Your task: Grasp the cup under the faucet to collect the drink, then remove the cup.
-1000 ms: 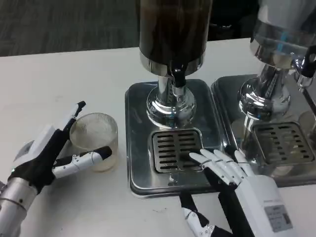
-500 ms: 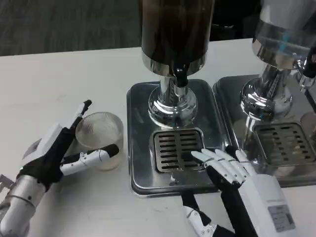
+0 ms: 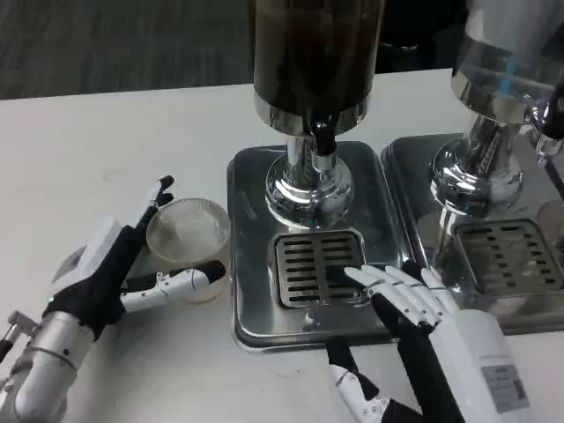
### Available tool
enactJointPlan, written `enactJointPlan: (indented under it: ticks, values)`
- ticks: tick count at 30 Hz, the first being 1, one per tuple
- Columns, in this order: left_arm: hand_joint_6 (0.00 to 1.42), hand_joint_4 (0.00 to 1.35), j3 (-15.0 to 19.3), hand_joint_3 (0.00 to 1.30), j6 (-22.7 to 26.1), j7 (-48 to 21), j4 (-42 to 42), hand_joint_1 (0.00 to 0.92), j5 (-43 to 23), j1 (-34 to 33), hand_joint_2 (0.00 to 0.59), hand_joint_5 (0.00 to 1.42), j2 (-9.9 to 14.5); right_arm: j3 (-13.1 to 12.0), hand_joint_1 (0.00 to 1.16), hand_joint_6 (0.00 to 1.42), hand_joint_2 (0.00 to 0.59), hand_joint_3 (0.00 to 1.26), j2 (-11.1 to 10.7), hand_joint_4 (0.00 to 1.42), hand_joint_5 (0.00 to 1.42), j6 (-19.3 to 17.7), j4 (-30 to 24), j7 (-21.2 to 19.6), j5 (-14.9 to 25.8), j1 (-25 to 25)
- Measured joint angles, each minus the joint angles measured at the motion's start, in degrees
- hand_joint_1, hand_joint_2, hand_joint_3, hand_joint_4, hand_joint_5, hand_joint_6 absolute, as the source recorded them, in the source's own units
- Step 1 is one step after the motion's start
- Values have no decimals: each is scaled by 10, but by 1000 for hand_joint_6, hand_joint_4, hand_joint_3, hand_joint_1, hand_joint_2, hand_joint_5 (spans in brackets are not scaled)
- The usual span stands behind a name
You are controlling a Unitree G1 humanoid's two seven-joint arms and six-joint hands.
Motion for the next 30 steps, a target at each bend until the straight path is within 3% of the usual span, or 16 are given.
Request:
enactJointPlan:
  ticks: [3,9,11,15,20,30]
  values:
    - [329,116,-7,8,2,10,0,383,1,0,63,361,0,0,477,94,480,306,0,247,209,0,0,1,4,0]
    - [382,153,-11,57,3,20,0,384,2,-1,69,412,-1,0,477,97,480,314,-1,249,209,0,0,2,10,0]
    - [760,322,-11,232,3,24,0,384,2,-1,70,600,-2,0,479,97,482,315,-1,252,209,0,0,2,12,0]
    - [1134,588,-11,457,4,43,-1,384,1,-1,96,863,-7,0,479,108,481,317,-1,257,218,0,0,2,13,0]
    - [1255,708,-11,568,5,61,-1,414,2,-1,95,983,-11,0,484,112,487,317,-2,270,224,0,0,2,13,-3]
    - [1358,819,-13,667,5,110,-2,448,5,11,56,1071,-14,1,488,113,488,317,-6,271,224,-2,3,1,19,-6]
